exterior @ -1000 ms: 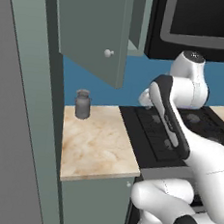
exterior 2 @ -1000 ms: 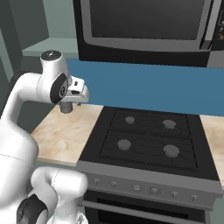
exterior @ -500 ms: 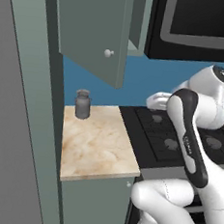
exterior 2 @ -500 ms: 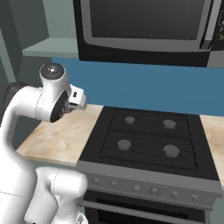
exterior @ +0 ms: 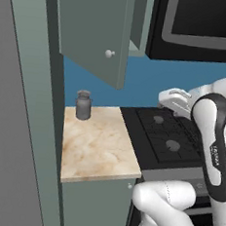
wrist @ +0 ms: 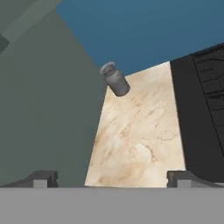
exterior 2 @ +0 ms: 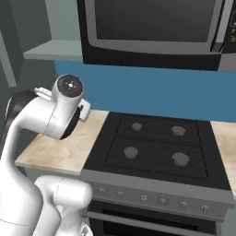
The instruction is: Close all open cabinet doors.
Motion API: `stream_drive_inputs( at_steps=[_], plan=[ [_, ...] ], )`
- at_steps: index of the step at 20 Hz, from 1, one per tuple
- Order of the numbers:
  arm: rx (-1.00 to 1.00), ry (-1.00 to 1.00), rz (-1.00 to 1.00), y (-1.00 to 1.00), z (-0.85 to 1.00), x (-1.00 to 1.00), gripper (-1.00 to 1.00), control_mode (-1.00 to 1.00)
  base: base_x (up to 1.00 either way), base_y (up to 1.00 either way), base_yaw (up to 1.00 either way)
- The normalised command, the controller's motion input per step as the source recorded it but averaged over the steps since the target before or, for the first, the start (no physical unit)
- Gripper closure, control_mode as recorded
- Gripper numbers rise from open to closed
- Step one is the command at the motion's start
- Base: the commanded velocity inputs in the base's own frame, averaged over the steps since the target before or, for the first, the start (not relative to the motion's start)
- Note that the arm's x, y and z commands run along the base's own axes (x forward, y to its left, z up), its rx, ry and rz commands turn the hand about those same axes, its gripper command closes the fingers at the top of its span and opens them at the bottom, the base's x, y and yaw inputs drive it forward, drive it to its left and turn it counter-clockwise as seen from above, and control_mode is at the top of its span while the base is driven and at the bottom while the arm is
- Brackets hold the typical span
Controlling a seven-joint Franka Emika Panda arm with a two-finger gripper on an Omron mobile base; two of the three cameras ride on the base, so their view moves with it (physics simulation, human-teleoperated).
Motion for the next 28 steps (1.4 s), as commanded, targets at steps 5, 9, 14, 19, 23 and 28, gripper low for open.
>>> stream_drive_inputs(
  at_steps=[5, 9, 14, 19, 23, 28],
  plan=[
    [0.23, 0.16, -0.01, 0.04, 0.24, -0.22, -1.0, -1.0, 0.0, 0.0, 0.0],
    [0.18, 0.23, -0.04, 0.06, 0.23, -0.24, -1.0, -1.0, 0.0, 0.0, 0.0],
    [0.19, 0.25, -0.05, 0.09, 0.19, -0.26, -1.0, -1.0, 0.0, 0.0, 0.0],
    [0.18, 0.29, -0.02, 0.1, 0.16, -0.25, -1.0, -1.0, 0.0, 0.0, 0.0],
    [0.16, 0.08, 0.0, 0.12, 0.06, -0.33, -1.0, -1.0, 0.0, 0.0, 0.0],
    [0.13, -0.02, 0.0, 0.19, 0.05, -0.31, -1.0, -1.0, 0.0, 0.0, 0.0]
  ],
)
